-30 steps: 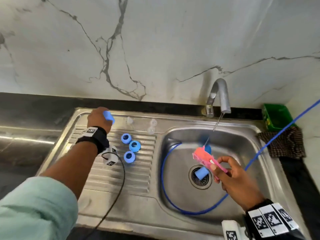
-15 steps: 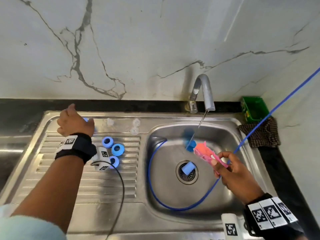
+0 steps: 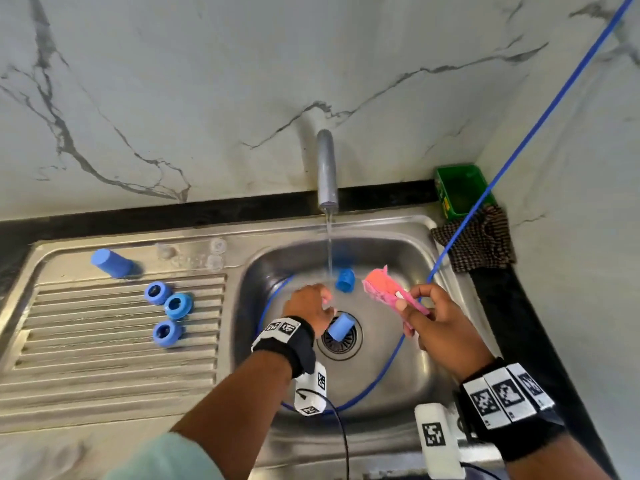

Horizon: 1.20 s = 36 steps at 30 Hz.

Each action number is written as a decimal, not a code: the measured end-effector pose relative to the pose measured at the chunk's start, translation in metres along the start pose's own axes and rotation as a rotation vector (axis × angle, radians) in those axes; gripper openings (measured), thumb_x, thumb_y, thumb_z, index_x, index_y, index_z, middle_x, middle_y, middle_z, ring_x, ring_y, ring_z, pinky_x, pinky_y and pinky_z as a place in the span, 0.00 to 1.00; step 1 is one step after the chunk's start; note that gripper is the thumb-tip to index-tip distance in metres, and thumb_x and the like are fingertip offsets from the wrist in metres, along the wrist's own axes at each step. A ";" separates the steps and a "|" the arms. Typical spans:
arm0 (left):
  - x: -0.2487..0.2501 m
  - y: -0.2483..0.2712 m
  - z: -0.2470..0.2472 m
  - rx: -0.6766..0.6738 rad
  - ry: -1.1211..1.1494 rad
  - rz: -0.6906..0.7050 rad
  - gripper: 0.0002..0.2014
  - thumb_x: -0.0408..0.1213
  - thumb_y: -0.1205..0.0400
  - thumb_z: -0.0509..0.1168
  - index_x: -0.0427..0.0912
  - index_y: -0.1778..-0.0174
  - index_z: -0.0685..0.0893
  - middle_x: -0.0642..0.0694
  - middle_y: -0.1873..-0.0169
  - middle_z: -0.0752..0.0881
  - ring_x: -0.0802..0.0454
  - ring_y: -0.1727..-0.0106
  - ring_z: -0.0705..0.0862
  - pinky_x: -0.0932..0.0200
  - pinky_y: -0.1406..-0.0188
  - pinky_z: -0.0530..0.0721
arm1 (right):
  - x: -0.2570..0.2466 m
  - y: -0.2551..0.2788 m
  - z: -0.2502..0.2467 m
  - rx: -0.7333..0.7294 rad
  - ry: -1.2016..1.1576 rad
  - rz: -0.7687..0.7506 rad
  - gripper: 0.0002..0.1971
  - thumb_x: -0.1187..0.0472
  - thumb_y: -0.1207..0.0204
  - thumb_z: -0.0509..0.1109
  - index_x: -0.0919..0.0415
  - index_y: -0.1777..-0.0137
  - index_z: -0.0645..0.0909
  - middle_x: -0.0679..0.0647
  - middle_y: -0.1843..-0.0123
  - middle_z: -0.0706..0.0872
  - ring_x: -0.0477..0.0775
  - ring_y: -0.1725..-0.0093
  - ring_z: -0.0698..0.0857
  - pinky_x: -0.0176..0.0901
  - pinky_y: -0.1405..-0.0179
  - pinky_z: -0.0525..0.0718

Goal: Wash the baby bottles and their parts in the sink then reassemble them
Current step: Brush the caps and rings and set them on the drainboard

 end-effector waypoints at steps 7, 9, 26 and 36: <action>0.007 -0.038 0.051 -0.217 -0.345 -0.152 0.20 0.47 0.20 0.70 0.47 0.33 0.83 0.44 0.35 0.86 0.40 0.33 0.83 0.48 0.34 0.82 | 0.016 -0.013 -0.015 -0.012 -0.017 0.025 0.09 0.44 0.22 0.73 0.43 0.48 0.76 0.52 0.70 0.88 0.44 0.74 0.80 0.48 0.62 0.78; 0.007 -0.049 0.065 -0.245 -0.371 -0.167 0.22 0.47 0.22 0.73 0.46 0.33 0.82 0.44 0.35 0.85 0.40 0.33 0.83 0.50 0.37 0.82 | 0.019 -0.021 -0.022 -0.016 -0.013 0.025 0.09 0.45 0.21 0.73 0.44 0.48 0.77 0.51 0.69 0.88 0.44 0.72 0.82 0.47 0.61 0.79; -0.004 -0.060 0.050 0.096 0.142 -0.219 0.21 0.42 0.25 0.77 0.48 0.37 0.81 0.47 0.41 0.86 0.46 0.41 0.85 0.57 0.41 0.81 | 0.023 -0.048 -0.023 -0.051 -0.078 0.036 0.10 0.45 0.21 0.72 0.45 0.45 0.77 0.54 0.69 0.86 0.39 0.77 0.77 0.41 0.66 0.72; 0.023 0.001 -0.029 0.385 0.485 -0.008 0.21 0.36 0.24 0.78 0.59 0.43 0.77 0.63 0.51 0.84 0.67 0.49 0.83 0.69 0.48 0.77 | -0.016 -0.021 -0.020 -0.068 -0.081 -0.130 0.16 0.37 0.28 0.71 0.35 0.42 0.77 0.49 0.66 0.88 0.39 0.75 0.80 0.40 0.66 0.75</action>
Point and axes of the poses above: each hand's wrist, its own y-axis away from the middle knuckle, its own z-axis out of the palm, x = y × z, the point moved 3 cm from there along -y, towards the middle knuckle
